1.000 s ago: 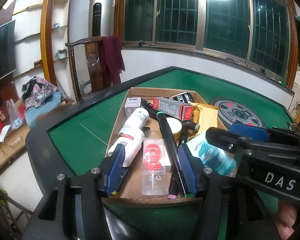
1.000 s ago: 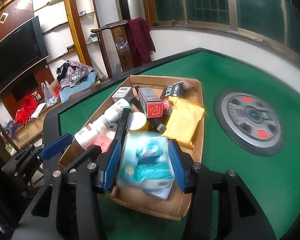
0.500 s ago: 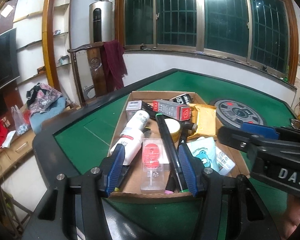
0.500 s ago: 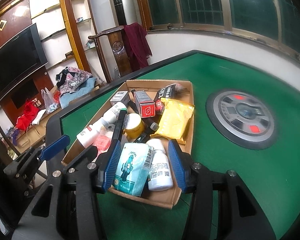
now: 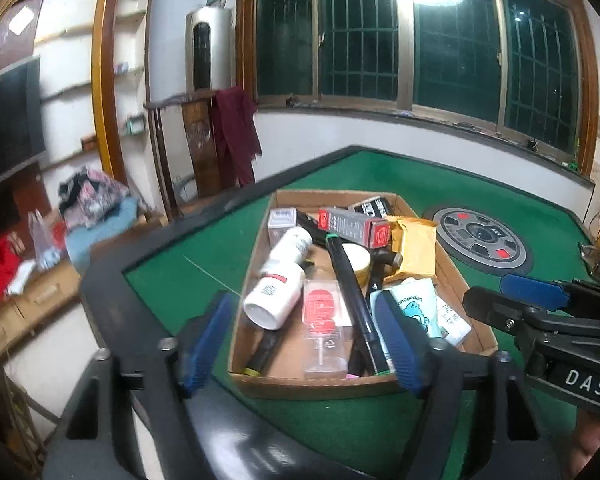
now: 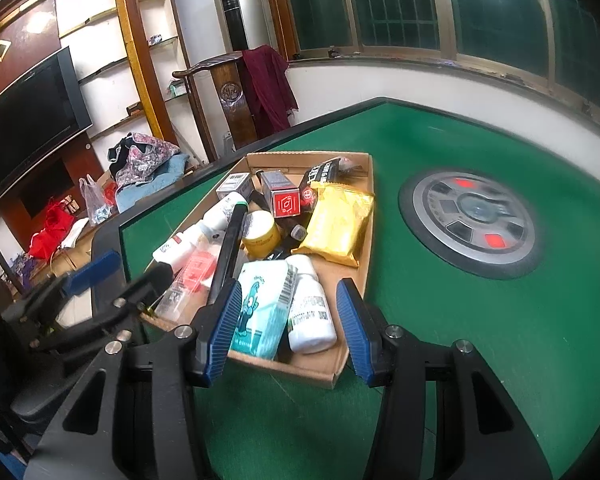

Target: Organize objects

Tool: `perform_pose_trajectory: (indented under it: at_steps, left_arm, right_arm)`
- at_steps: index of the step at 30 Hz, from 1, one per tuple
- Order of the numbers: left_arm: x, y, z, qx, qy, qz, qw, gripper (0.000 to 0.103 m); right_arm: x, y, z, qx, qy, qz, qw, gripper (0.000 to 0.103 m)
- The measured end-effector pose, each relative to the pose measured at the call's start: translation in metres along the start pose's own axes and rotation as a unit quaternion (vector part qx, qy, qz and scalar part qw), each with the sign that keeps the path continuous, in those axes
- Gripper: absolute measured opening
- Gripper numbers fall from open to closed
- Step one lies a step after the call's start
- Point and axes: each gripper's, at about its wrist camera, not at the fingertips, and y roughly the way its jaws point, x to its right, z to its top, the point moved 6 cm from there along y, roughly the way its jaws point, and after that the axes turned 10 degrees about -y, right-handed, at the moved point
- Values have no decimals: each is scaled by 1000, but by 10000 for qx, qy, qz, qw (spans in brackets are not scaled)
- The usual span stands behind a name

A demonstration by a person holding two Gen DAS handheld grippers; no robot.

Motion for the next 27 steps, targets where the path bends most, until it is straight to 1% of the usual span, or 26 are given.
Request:
perform_pose_trajectory:
  at_steps: [2,7,10,13,27]
  left_arm:
    - [-2,-4,0,107,52,86,9999,73]
    - [-9,-1,0,110,-20,230,9997,73]
    - [-12,0,0,120,-81,304,9994,73]
    - [-15,1,0,128,-116,353,9992,73]
    - [-11,2,-4,132,-53,348,9993,73]
  right_arm:
    - [-2,-1,-2,-9,-22,-2,10000,48]
    - [-10,-1,-6,-57,-145,-15,9999,49]
    - [-12,-3,-6,-9,-182,-28,9998,53]
    - [-13,-3,-7,-3,-193,-38,9998,55]
    - [-16,-1,-9,-70,-226,-42,9997,55]
